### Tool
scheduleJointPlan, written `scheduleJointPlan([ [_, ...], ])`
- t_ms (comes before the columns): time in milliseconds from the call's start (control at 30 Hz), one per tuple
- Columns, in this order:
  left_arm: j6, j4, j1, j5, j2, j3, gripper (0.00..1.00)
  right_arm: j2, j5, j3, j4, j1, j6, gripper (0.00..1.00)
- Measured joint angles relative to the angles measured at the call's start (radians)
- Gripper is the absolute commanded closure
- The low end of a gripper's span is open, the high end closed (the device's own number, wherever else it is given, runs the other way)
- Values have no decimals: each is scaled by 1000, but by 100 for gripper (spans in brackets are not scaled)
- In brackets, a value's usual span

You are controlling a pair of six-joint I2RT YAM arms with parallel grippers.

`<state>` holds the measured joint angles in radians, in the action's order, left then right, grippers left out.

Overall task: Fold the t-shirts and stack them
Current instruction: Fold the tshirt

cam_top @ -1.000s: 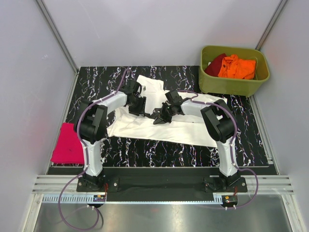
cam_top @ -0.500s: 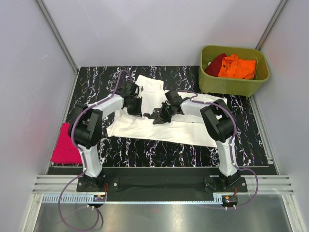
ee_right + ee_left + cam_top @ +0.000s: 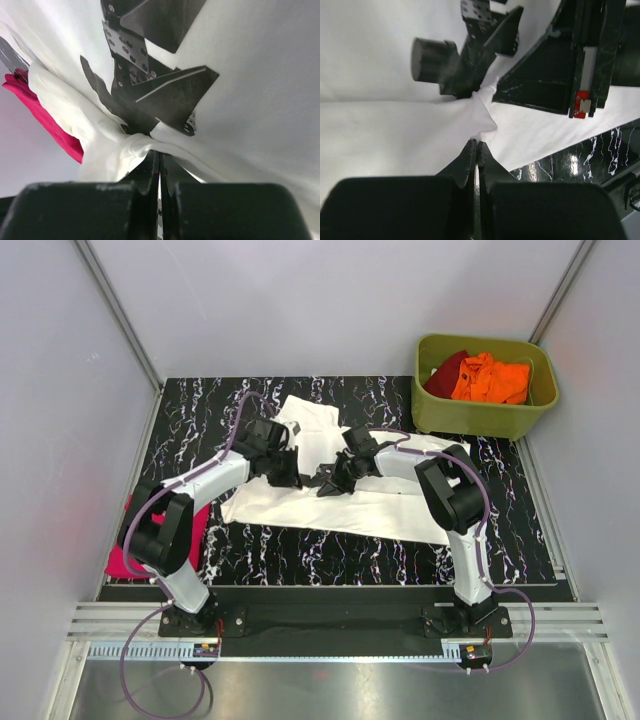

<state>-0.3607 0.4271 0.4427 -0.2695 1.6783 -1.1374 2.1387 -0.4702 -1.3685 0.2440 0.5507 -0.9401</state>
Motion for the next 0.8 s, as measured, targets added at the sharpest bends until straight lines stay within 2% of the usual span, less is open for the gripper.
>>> scheduleJointPlan([
  [133,-23,-11,50,-13,-1,49,98,0,0,0,4,-3,-3,100],
  [267,-39,-15,90,-20,-5,70,74,0,0,0,16,-5,2,100],
  [300,-44,-23,96,-23,-12,80,63,0,0,-3,24,-5,6,100],
  [400,-55,-25,98,-26,-53,109,49,0,13,-26,77,-6,34,100],
  [700,-58,63,80,-5,-249,130,46,-67,117,-66,314,-13,180,93],
  [800,-58,108,22,10,-264,130,47,-119,143,-68,371,-17,231,92],
])
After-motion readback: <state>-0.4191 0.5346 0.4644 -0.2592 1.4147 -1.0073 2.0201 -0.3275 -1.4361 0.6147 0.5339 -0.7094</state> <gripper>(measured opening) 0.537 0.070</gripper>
